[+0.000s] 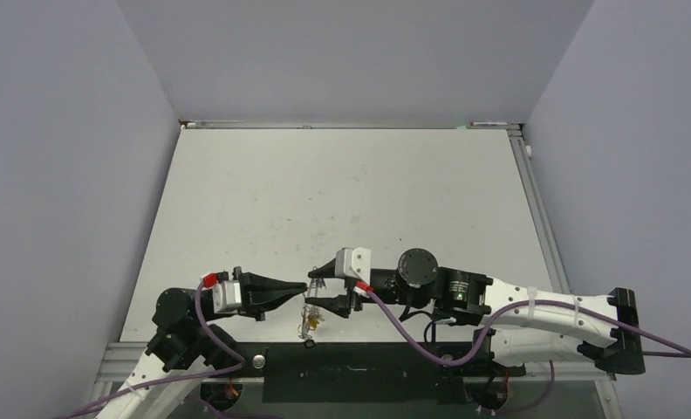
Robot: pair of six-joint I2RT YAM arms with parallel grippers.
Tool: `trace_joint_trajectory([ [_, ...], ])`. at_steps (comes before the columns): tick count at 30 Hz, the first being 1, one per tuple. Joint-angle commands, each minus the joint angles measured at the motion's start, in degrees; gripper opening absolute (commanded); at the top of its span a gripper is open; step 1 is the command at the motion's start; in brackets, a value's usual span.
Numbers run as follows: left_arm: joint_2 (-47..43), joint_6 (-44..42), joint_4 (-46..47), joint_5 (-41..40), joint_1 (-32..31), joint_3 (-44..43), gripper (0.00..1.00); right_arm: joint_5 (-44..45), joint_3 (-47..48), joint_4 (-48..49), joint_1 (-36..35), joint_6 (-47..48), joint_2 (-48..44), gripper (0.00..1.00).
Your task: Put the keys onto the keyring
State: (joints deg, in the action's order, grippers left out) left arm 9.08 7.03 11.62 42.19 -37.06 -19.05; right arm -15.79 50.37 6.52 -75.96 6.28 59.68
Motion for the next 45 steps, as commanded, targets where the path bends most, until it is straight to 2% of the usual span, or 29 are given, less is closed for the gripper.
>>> trace_joint_trajectory([
  [1,0.85,-1.66,-0.82,-1.77,0.23,-2.91,0.00,1.74,5.85,-5.80,-0.67,1.12,-0.50,0.51],
  [4,0.81,-1.75,-0.98,-1.81,0.23,-2.92,0.00,3.29,9.79,-13.03,-0.67,2.36,-0.30,0.57],
  [11,1.03,-1.93,-1.07,-1.43,0.23,-2.93,0.00,4.72,20.43,-27.72,-0.63,5.57,4.40,0.60],
  [14,1.18,-2.02,-1.07,-1.40,0.24,-2.92,0.00,4.44,25.40,-35.05,-0.62,6.97,7.62,0.58],
  [19,1.72,-2.11,-1.07,-1.20,0.15,-2.84,0.00,3.66,31.29,-43.62,-0.60,9.42,12.93,0.50],
  [24,1.66,-2.18,-1.03,-1.24,0.14,-2.76,0.00,4.28,33.55,-46.07,-0.65,10.82,14.99,0.40],
  [29,1.66,-2.02,-0.90,-0.98,0.14,-2.75,0.00,4.80,34.19,-45.95,-0.68,11.11,15.70,0.35],
  [37,1.47,-2.02,-0.98,-1.02,0.06,-2.66,0.00,4.81,34.62,-44.91,-0.67,11.09,16.95,0.33],
  [45,1.38,-2.02,-0.98,-1.12,0.10,-2.66,0.00,4.54,34.60,-43.79,-0.66,11.38,17.88,0.25],
])
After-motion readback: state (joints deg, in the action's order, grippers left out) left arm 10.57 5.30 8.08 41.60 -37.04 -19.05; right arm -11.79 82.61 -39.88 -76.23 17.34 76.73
